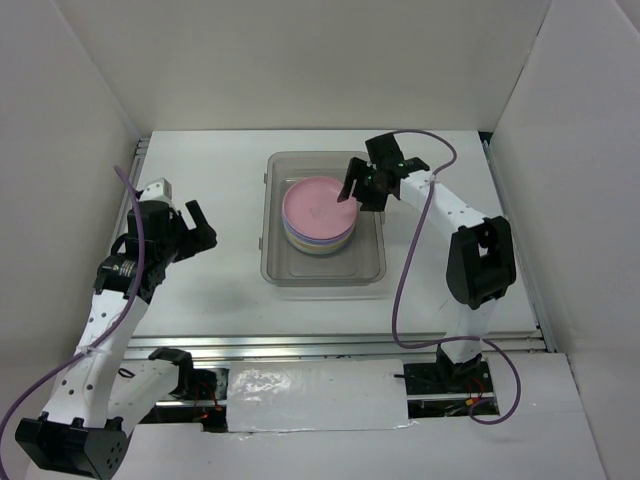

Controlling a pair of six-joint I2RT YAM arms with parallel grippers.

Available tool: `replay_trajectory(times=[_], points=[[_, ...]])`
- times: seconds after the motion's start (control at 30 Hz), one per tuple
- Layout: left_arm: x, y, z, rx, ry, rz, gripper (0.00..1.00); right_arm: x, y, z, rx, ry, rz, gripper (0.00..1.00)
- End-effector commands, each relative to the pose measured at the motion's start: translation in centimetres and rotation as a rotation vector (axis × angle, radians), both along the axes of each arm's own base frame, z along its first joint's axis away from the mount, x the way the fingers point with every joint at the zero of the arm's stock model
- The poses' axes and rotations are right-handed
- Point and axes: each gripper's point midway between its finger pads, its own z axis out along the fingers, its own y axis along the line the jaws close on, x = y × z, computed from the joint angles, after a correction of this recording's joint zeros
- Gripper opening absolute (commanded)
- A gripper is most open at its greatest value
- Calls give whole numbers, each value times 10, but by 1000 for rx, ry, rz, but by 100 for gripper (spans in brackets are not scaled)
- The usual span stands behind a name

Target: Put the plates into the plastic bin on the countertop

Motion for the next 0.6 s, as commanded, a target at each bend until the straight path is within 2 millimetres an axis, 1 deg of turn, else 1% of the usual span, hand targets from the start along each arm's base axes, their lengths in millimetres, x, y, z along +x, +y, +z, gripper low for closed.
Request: replay_trajectory(times=[0.0, 0.03, 0.07, 0.1, 0.17, 0.2, 0.27, 0.3, 0.37, 0.4, 0.43, 0.47, 0.5, 0.57], points=[[2, -1, 4, -10, -23, -5, 99, 2, 6, 33, 18, -95, 8, 82], [2, -1, 3, -10, -23, -5, 99, 1, 5, 38, 6, -108, -3, 94], [2, -2, 4, -11, -24, -11, 99, 0, 7, 44, 6, -123, 1, 100], [2, -2, 4, -10, -26, -10, 99, 0, 5, 52, 7, -134, -4, 100], [2, -2, 3, -13, -24, -12, 99, -1, 4, 62, 6, -148, -9, 100], [2, -2, 3, -13, -24, -12, 99, -3, 3, 75, 14, -176, -12, 100], [2, -1, 5, -9, -28, -6, 99, -9, 3, 91, 9, -214, -22, 100], [1, 0, 4, -7, -25, 0, 99, -18, 0, 117, 22, -270, -28, 100], [1, 5, 6, 14, -28, 19, 99, -31, -6, 143, -14, -344, -53, 100], [1, 9, 8, 23, -32, 41, 99, -48, -18, 166, -32, -386, -75, 100], [0, 13, 9, 31, -27, 62, 99, -58, -27, 176, -67, -413, -99, 100], [-1, 18, 14, 50, -27, 84, 99, -78, -43, 196, -120, -479, -155, 100], [-1, 21, 19, 59, -32, 98, 99, -95, -56, 195, -163, -473, -177, 100], [-5, 28, 27, 87, -31, 122, 99, -121, -75, 204, -192, -504, -216, 100]])
